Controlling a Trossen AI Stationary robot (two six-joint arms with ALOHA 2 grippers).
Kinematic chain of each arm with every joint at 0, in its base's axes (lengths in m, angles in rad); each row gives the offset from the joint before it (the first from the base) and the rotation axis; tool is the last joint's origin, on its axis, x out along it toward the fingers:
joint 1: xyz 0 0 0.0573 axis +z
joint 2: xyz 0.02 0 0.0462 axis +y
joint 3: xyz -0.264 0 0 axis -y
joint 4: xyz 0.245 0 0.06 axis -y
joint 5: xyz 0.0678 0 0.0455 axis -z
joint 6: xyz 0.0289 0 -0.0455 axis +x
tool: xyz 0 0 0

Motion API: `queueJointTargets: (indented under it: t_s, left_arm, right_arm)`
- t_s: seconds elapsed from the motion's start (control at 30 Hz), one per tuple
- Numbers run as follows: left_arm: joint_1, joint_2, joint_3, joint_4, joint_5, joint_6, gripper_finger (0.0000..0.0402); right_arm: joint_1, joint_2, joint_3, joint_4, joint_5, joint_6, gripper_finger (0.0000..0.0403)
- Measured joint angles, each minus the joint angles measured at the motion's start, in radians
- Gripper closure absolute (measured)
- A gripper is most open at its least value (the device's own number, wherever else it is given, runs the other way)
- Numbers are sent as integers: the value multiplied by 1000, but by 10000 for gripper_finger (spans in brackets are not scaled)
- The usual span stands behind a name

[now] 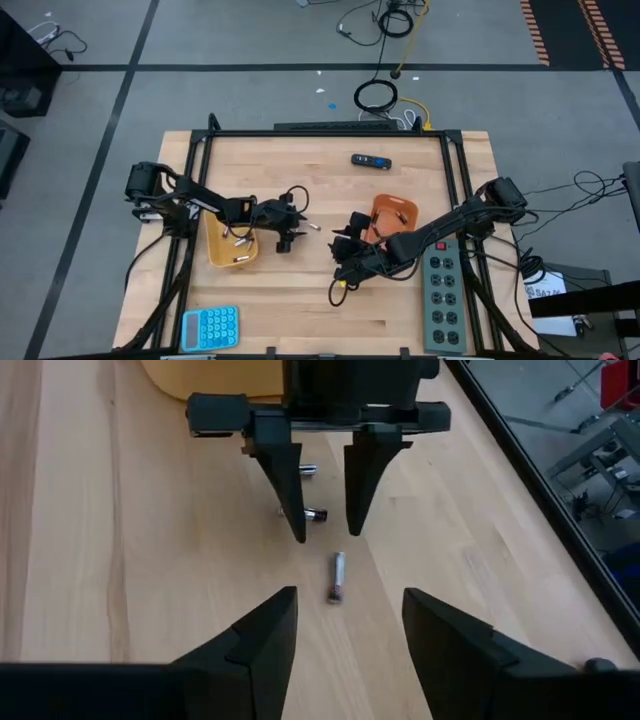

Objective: Sort batteries
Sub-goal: Put the silver battery into the yellow bin

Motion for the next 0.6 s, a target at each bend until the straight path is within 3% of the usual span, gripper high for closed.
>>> queueJointTargets:
  t_s: [0.2,0.37,0.6]
  left_arm:
    - [24,4,61,-15,4,37,183]
    - [82,77,242,-131,60,81,183]
    - [198,264,499,-329,194,165,183]
  right_arm:
    - [-13,0,0,-1,4,-16,229]
    - [-47,-16,-1,-18,-41,-44,229]
    - [-11,-117,-1,-179,60,28,229]
